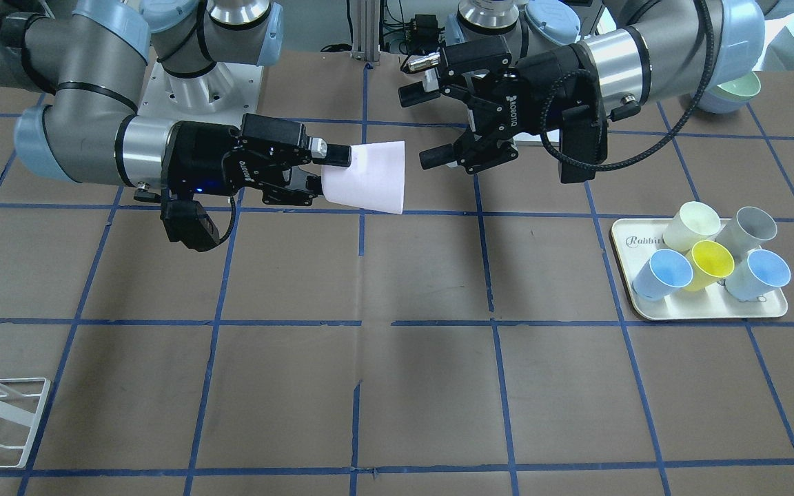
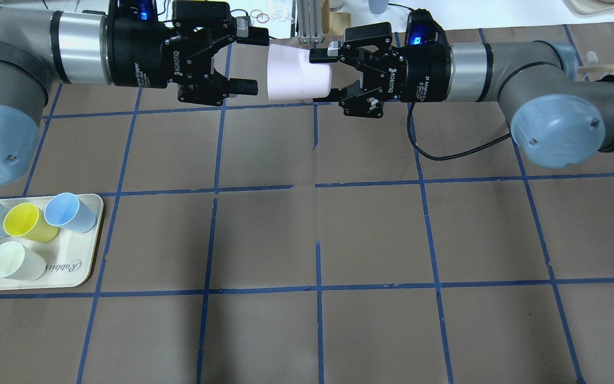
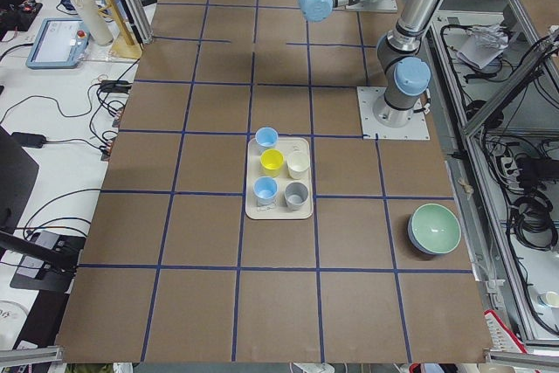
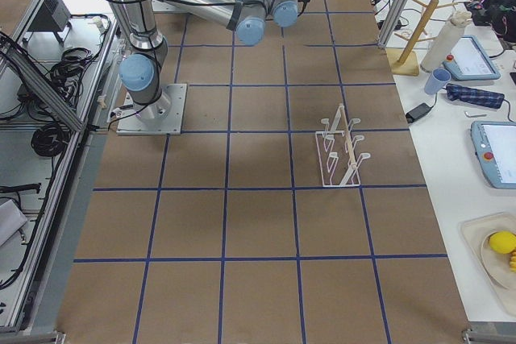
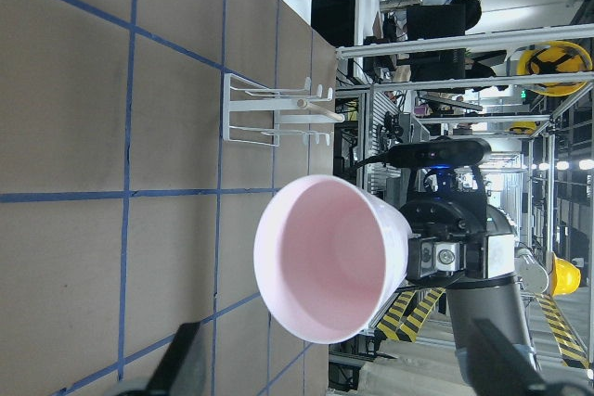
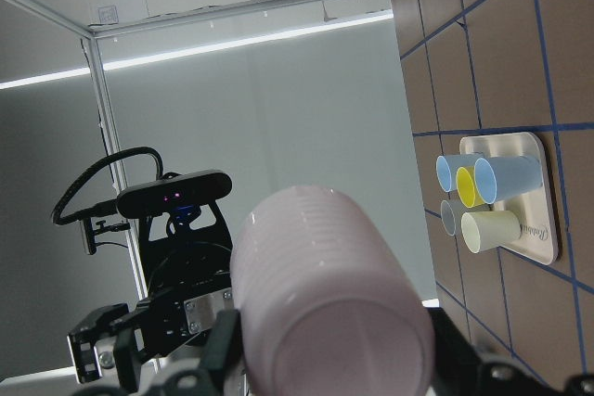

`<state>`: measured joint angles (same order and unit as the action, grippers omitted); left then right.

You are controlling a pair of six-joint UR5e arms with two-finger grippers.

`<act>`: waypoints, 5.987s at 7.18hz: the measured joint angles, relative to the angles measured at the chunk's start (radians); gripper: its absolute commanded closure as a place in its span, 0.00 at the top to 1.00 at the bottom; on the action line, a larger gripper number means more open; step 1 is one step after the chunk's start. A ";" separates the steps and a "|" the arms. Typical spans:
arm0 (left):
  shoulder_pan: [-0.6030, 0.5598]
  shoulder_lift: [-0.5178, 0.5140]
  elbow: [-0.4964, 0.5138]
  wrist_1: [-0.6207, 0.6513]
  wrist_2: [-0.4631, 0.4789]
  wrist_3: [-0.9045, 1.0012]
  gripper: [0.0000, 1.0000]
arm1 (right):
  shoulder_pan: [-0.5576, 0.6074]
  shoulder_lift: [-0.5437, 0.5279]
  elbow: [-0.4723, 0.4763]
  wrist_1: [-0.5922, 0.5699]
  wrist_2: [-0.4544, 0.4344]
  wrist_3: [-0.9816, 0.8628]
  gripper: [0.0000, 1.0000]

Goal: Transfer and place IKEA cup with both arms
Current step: 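Grasp the cup with the left gripper and open the right gripper, then lower the cup onto the white tray with the left gripper while the right arm withdraws, then open the left gripper to release the cup in the tray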

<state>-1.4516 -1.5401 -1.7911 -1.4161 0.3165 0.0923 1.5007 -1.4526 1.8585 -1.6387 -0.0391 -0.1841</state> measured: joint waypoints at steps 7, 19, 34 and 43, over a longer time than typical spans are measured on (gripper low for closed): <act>0.000 0.000 -0.004 0.052 0.012 0.002 0.00 | 0.034 -0.010 -0.009 -0.002 0.002 0.029 0.44; 0.060 0.035 0.027 0.061 0.696 0.009 0.00 | -0.173 -0.009 -0.083 -0.013 -0.318 0.174 1.00; 0.525 0.061 -0.457 0.471 1.326 0.623 0.00 | 0.042 -0.257 -0.161 0.049 -1.547 0.370 1.00; 0.509 0.050 -0.443 0.464 1.324 0.616 1.00 | 0.013 -0.266 -0.171 0.071 -1.499 0.370 1.00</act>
<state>-0.9427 -1.4896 -2.2339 -0.9525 1.6402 0.7084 1.5133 -1.7185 1.6870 -1.5673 -1.5377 0.1862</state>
